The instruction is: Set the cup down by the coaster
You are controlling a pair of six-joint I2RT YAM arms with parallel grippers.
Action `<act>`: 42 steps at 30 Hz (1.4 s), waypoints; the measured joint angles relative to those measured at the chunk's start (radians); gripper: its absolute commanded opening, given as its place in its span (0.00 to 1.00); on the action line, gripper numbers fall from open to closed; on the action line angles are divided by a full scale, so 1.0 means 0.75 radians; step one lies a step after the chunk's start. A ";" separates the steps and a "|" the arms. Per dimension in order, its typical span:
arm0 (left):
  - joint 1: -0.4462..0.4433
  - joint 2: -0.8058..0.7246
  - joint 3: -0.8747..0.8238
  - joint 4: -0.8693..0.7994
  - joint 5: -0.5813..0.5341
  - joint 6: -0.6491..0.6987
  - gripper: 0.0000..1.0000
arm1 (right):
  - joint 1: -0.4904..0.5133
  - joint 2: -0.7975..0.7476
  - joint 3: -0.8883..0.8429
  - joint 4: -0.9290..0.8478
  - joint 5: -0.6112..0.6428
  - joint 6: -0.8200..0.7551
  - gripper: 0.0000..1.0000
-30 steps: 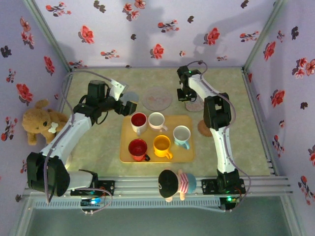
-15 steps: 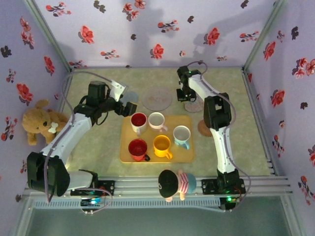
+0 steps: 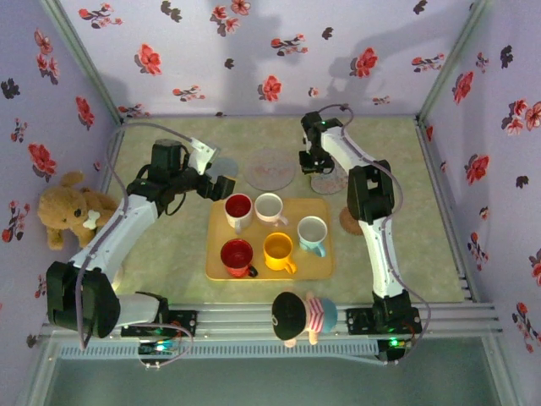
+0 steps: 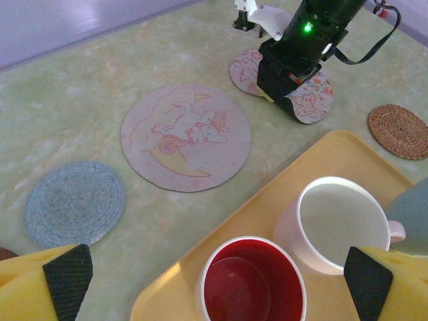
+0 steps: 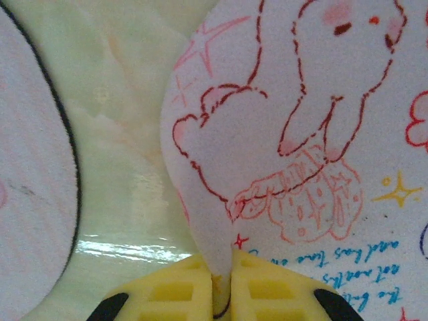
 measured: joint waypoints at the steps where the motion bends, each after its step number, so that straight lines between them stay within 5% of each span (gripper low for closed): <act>1: 0.000 0.001 0.000 0.000 0.000 0.000 1.00 | 0.001 0.003 0.002 0.000 -0.001 0.003 0.17; 16: -0.001 0.038 0.001 -0.010 -0.001 0.004 1.00 | 0.006 0.018 0.026 0.006 -0.039 0.066 0.68; 27: -0.001 0.049 0.001 -0.010 -0.001 0.004 1.00 | -0.019 -0.015 -0.004 0.010 -0.002 0.068 0.80; 42: -0.007 0.050 0.024 -0.022 0.004 0.005 1.00 | -0.153 -0.379 -0.415 0.099 0.086 0.073 0.92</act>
